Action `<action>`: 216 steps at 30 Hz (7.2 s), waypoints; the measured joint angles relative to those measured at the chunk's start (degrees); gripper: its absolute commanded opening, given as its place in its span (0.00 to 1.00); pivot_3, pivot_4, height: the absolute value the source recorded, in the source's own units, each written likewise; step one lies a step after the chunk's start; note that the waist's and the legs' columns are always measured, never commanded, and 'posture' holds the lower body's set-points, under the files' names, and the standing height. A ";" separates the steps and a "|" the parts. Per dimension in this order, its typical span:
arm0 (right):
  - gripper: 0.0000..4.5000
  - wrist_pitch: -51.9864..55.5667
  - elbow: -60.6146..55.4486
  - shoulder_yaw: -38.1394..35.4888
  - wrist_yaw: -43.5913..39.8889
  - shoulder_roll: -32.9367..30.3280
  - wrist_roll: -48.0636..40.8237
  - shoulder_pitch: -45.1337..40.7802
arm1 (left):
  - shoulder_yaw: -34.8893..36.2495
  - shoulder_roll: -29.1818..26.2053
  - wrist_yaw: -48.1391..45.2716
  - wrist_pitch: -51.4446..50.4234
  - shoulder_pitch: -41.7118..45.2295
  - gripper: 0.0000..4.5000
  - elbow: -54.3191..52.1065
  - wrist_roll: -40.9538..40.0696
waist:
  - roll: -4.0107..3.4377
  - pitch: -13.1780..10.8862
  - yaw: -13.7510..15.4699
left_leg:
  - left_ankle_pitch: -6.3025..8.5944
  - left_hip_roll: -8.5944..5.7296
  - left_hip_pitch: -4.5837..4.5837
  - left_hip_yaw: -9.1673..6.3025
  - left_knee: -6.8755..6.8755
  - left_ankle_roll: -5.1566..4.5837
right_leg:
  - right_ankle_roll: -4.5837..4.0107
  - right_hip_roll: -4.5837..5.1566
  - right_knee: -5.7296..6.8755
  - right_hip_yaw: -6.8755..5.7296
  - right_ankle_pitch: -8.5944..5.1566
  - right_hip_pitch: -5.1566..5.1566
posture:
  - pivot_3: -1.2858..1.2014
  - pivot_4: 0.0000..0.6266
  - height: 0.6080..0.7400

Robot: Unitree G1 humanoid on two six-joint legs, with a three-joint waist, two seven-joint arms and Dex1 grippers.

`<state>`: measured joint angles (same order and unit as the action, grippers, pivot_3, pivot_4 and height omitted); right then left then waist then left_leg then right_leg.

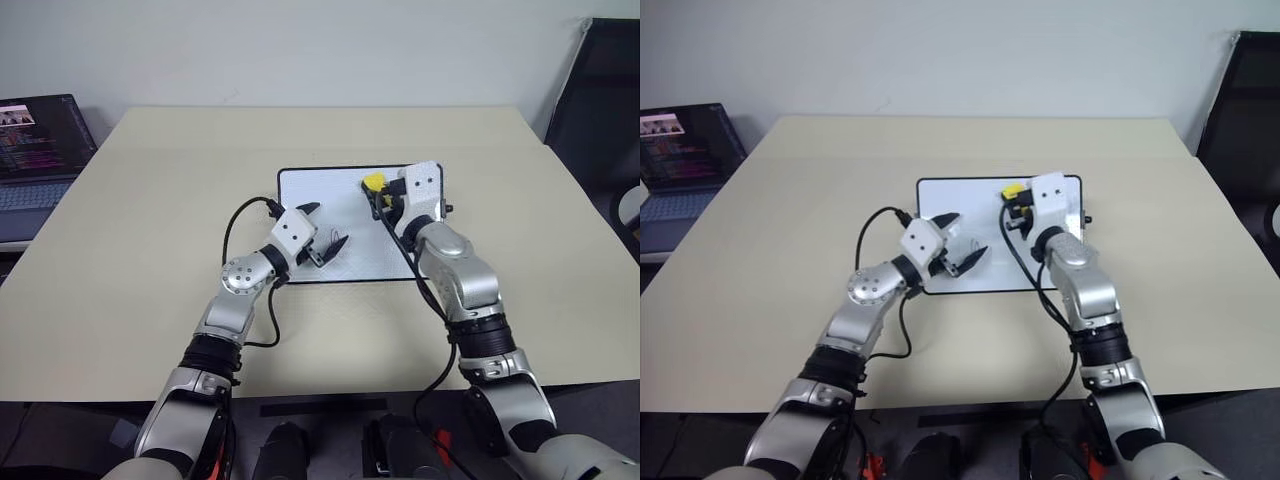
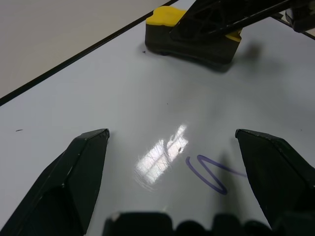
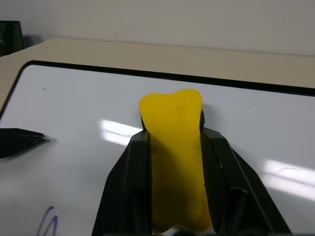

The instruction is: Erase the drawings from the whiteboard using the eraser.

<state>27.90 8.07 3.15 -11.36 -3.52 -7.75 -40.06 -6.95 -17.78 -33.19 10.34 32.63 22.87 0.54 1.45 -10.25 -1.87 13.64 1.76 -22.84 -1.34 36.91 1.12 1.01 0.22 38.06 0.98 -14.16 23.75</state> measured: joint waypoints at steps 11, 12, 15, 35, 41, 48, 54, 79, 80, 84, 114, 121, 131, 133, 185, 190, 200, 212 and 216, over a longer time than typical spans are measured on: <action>0.23 1.68 -2.07 2.50 -3.75 -0.89 -0.09 2.39 | 1.11 -1.74 -0.24 -0.24 0.14 1.00 0.04 -0.19 | 0.00 0.00 0.16 | 0.00 -0.02 -0.01 -0.02 0.02 0.00 | 0.00 0.03 0.00 -0.03 0.00 -0.01 | 0.52 0.24 1.00; 0.23 1.32 -1.50 2.48 -3.64 -1.16 0.01 1.98 | 1.00 -1.74 -0.43 -0.03 0.25 1.00 0.14 -0.15 | 0.00 0.00 0.16 | 0.00 -0.02 0.00 -0.02 0.03 0.00 | 0.00 0.03 0.00 -0.03 0.00 -0.01 | 0.52 0.24 1.00; 0.23 0.40 -0.48 2.32 -3.11 -2.24 0.65 0.99 | 0.51 -1.60 -1.10 0.19 0.28 1.00 0.14 -0.13 | 0.00 0.00 0.17 | 0.00 -0.03 0.01 -0.01 0.04 0.00 | 0.00 0.04 0.00 -0.02 0.00 -0.04 | 0.52 0.24 1.00; 0.23 -1.57 -2.99 3.85 5.17 -3.19 8.77 4.91 | -0.18 0.17 -1.16 0.38 1.19 1.00 0.17 0.22 | 0.05 0.03 0.69 | -0.02 -0.10 0.25 -0.07 0.09 -0.01 | 0.04 0.10 -0.04 -0.06 0.01 -0.37 | 0.52 0.24 1.00; 0.23 -1.97 -1.41 3.20 7.70 -2.92 8.84 3.78 | -0.17 0.14 -1.16 0.44 1.19 1.00 0.28 0.27 | 0.06 0.04 0.90 | -0.04 -0.11 0.31 -0.07 0.11 -0.04 | 0.05 0.10 -0.04 -0.04 0.02 -0.44 | 0.52 0.24 1.00; 0.23 -3.72 2.32 -3.13 14.85 -5.32 10.03 1.49 | 0.03 -0.04 -1.14 0.46 1.19 1.00 0.28 0.27 | 0.13 0.08 0.82 | -0.06 -0.11 0.38 -0.04 0.09 -0.06 | 0.06 0.10 -0.07 0.00 0.04 -0.50 | 0.52 0.24 1.00; 0.23 -3.96 1.72 -2.83 13.47 -4.23 9.86 2.38 | 0.03 0.01 -1.14 0.70 1.28 1.00 0.37 0.31 | 0.17 0.11 0.16 | -0.06 -0.08 0.45 -0.04 0.06 -0.07 | 0.05 0.06 -0.04 0.03 0.04 -0.51 | 0.52 0.24 1.00; 0.23 2.69 -4.98 4.54 -4.65 2.12 3.51 7.26 | 0.24 -0.57 0.00 1.60 1.70 1.00 2.17 0.63 | 0.18 0.10 -0.77 | -0.06 0.06 0.43 -0.04 -0.13 -0.07 | -0.07 -0.08 -0.15 0.01 0.08 -0.41 | 0.52 0.24 1.00; 0.23 2.74 -5.69 4.37 -4.67 1.75 3.33 7.69 | 0.24 -0.54 0.00 1.60 1.69 1.00 2.04 0.61 | 0.18 0.10 -0.59 | -0.06 0.06 0.40 -0.04 -0.13 -0.07 | -0.07 -0.07 -0.16 0.01 0.08 -0.39 | 0.52 0.24 1.00; 0.23 3.86 -9.84 3.73 -5.64 -1.49 2.88 9.42 | 0.45 -0.58 -0.35 0.83 -0.03 1.00 -0.59 -0.18 | 0.16 0.08 0.08 | -0.06 0.04 -0.03 -0.02 -0.11 -0.06 | -0.05 -0.05 -0.20 0.01 0.08 -0.02 | 0.52 0.24 1.00; 0.23 3.65 -16.46 10.62 -13.09 -5.78 0.59 8.78 | 1.90 -7.09 0.86 -21.48 -26.25 1.00 -36.49 -3.52 | 0.10 -0.02 0.13 | -0.05 0.05 -0.19 0.03 -0.26 -0.06 | -0.13 -0.04 -0.18 0.06 0.03 0.31 | 0.52 0.24 1.00; 0.23 -0.69 -7.46 14.54 -13.54 -5.57 5.37 5.05 | 2.76 -7.67 1.57 -21.66 -26.20 1.00 -36.46 -3.29 | 0.10 -0.02 0.13 | -0.05 0.07 -0.18 0.02 -0.26 -0.06 | -0.14 -0.05 -0.13 0.05 0.03 0.31 | 0.52 0.24 1.00; 0.23 -3.44 -1.75 16.13 -12.77 -6.07 10.44 2.81 | 2.70 -6.88 3.09 -22.46 -21.96 1.00 -34.93 -3.29 | 0.10 -0.01 0.24 | -0.05 0.06 -0.16 0.00 -0.20 -0.06 | -0.14 -0.05 -0.06 0.05 0.03 0.29 | 0.52 0.24 1.00; 0.23 -3.09 -3.43 16.15 -13.81 -7.77 11.02 4.05 | 2.73 -6.84 3.39 -22.49 -21.60 1.00 -34.59 -3.30 | 0.11 -0.01 0.45 | -0.05 0.05 -0.17 -0.02 -0.17 -0.06 | -0.14 -0.04 -0.08 0.02 0.03 0.25 | 0.52 0.24 1.00; 0.23 -14.69 8.48 12.86 -9.56 -8.18 14.49 -2.43 | 3.87 -7.59 3.35 -19.80 -19.19 1.00 -29.29 -3.39 | 0.12 0.00 0.23 | -0.12 0.05 0.13 -0.04 -0.01 -0.12 | -0.21 -0.04 -0.09 0.01 0.17 -0.12 | 0.52 0.24 1.00; 0.23 -12.77 3.81 14.73 -12.27 -7.55 14.53 2.19 | 3.88 -7.59 3.33 -19.80 -19.00 1.00 -29.30 -3.38 | 0.12 0.00 0.21 | -0.12 0.08 0.14 -0.05 -0.03 -0.12 | -0.22 -0.05 -0.07 0.01 0.17 -0.12 | 0.52 0.24 1.00; 0.23 -7.75 -5.12 13.50 -15.98 -8.14 12.31 9.26 | 3.87 -7.55 3.33 -19.87 -19.28 1.00 -29.48 -3.41 | 0.11 -0.01 0.23 | -0.12 0.07 0.00 -0.05 -0.03 -0.12 | -0.22 -0.05 -0.09 -0.01 0.16 0.01 | 0.52 0.24 1.00; 0.23 7.79 -22.66 -1.48 -15.80 -17.47 4.69 11.19 | 0.78 -2.01 -9.97 -20.95 -10.33 1.00 -28.58 -15.59 | 0.13 -0.04 0.65 | -0.11 0.00 -0.11 -0.02 -0.04 -0.12 | -0.18 -0.04 -0.16 0.00 0.14 0.06 | 0.52 0.24 1.00; 0.23 15.42 -27.16 -7.53 -14.36 -19.73 2.81 14.54 | -1.38 -1.38 -16.98 -22.41 -7.20 1.00 -23.60 -18.51 | 0.12 -0.05 0.32 | -0.11 0.00 -0.11 -0.05 -0.07 -0.13 | -0.18 -0.08 -0.15 -0.01 0.13 0.08 | 0.52 0.24 1.00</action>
<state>43.32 -19.09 -4.38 -25.72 -23.25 -4.94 -25.52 -8.33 -19.16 -50.17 -12.08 25.43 -0.74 -17.97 1.57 -10.30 -1.55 13.53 1.76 -22.95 -1.39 36.84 1.00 0.83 0.14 37.91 0.96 -14.04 23.83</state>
